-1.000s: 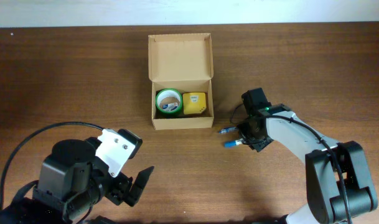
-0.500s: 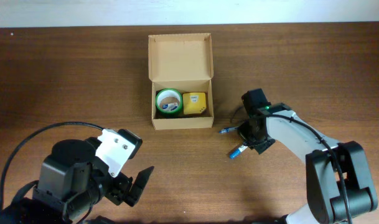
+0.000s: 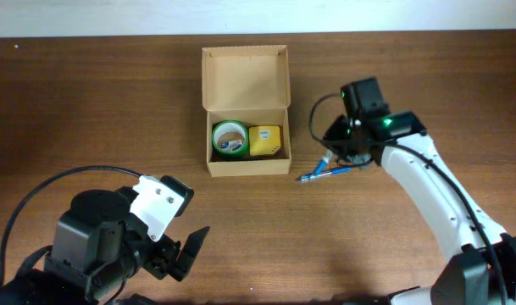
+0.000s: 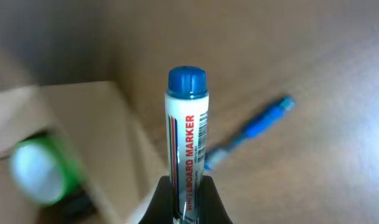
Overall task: Pack container
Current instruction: 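Carry the marker with the right gripper into the box and release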
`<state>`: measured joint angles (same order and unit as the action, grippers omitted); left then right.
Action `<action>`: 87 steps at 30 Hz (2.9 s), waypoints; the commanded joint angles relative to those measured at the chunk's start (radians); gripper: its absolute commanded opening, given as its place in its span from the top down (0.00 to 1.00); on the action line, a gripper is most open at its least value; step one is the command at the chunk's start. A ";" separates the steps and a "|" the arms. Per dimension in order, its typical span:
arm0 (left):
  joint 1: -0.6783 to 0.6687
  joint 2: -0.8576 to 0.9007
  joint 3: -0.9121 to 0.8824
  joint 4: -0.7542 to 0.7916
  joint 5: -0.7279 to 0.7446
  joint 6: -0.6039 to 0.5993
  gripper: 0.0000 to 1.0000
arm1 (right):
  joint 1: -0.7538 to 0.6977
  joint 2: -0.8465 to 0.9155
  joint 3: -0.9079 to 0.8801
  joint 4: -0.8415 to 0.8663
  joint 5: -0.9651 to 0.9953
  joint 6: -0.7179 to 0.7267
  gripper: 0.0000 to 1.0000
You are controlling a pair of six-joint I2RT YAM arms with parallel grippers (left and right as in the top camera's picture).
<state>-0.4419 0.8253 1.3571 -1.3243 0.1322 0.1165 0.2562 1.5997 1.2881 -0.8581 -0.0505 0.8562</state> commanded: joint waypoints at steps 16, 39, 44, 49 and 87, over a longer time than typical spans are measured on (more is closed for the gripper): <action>-0.002 -0.003 0.014 0.002 0.013 0.020 0.01 | 0.233 0.006 0.162 0.159 -0.055 -0.970 0.96; -0.002 -0.003 0.014 0.002 0.013 0.020 0.00 | 0.339 0.332 0.542 -0.071 -0.124 -1.695 0.96; -0.002 -0.003 0.014 0.002 0.013 0.020 0.00 | 0.338 0.339 0.541 -0.074 -0.179 -1.793 0.96; -0.002 -0.003 0.014 0.002 0.013 0.020 0.00 | 0.339 0.385 0.532 -0.108 -0.179 -1.855 0.96; -0.002 -0.003 0.014 0.002 0.013 0.020 0.00 | 0.339 0.485 0.489 -0.109 -0.178 -1.854 0.47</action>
<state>-0.4419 0.8253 1.3571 -1.3243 0.1318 0.1165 0.5911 2.0769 1.7824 -0.9684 -0.2119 -0.9985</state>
